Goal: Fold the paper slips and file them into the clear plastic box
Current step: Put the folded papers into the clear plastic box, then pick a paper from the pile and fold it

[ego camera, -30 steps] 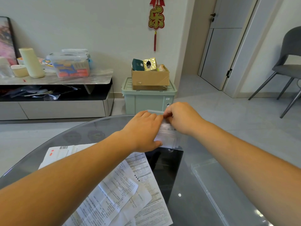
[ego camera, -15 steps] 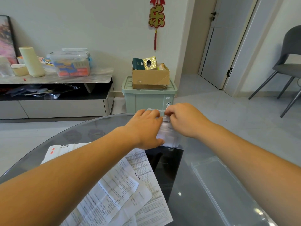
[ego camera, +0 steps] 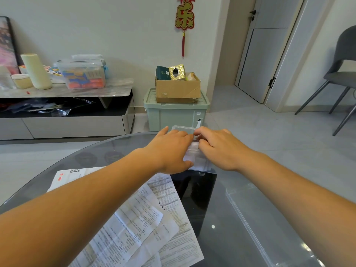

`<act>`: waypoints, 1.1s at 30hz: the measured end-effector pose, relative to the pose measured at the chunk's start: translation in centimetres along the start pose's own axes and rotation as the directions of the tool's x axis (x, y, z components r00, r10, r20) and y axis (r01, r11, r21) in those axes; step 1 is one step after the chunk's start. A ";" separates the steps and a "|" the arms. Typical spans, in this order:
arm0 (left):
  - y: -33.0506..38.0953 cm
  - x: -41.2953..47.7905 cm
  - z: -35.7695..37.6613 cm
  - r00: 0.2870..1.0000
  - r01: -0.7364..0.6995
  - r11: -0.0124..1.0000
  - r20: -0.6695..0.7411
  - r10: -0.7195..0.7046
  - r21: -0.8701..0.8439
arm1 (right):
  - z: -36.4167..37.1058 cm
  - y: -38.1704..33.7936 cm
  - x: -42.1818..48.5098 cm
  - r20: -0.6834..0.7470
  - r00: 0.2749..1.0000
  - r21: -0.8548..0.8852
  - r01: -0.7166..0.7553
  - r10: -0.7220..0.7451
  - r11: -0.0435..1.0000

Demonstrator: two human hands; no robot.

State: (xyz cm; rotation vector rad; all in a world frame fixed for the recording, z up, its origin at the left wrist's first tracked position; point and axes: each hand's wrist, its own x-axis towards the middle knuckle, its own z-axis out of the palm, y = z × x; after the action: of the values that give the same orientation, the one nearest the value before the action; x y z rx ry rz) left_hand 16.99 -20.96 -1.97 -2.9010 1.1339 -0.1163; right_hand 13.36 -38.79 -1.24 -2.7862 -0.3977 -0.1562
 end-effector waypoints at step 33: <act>1.7 -25.4 -2.0 0.919 0.393 0.902 0.085 -0.384 -0.181 | 1.5 -12.7 -15.9 0.223 0.965 0.222 0.089 -0.140 0.971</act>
State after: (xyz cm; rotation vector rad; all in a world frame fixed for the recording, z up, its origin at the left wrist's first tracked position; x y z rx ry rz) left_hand -2.95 -5.01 -1.56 -3.2468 0.5704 0.0614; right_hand -5.40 -30.76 -1.30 -2.5787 -0.5983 0.1859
